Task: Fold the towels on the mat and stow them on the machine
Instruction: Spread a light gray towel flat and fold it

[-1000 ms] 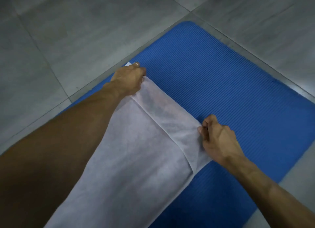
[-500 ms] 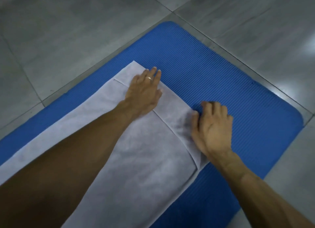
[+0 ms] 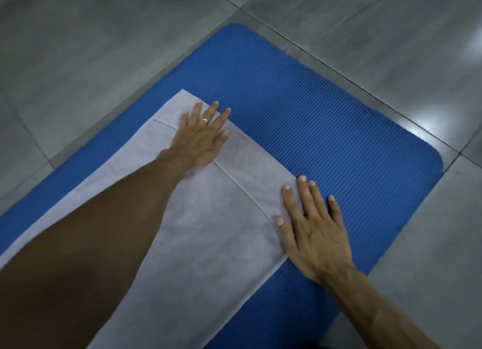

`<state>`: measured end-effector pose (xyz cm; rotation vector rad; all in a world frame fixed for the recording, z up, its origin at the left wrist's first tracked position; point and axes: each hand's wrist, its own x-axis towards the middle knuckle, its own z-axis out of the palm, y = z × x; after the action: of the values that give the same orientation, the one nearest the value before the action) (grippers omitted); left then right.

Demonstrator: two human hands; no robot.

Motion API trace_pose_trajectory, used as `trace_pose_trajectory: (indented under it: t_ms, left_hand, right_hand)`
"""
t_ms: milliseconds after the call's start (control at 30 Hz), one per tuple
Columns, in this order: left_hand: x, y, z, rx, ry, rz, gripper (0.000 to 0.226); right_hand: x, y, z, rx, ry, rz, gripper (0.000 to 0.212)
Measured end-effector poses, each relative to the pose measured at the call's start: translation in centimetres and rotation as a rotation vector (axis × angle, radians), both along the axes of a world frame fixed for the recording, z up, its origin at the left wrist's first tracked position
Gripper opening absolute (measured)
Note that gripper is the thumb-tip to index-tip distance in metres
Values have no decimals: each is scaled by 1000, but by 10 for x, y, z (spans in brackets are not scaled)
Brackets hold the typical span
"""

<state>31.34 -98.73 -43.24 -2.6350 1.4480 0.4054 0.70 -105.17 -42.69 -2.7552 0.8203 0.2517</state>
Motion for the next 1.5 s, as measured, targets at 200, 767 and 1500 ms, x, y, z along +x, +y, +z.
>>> trace_pose_trajectory:
  t_ms: [200,767,1500]
  left_hand:
    - [12,-4,39,21,-195,-63,36]
    - [7,201,101,-169,-148,18,22]
    - [-46,706,100,-342,-120,488,29]
  right_hand:
    - [33,-22,23,62,-137,-239,33]
    - [63,89,139,255,4,63,23]
    - [67,605,140,388,-111,720,10]
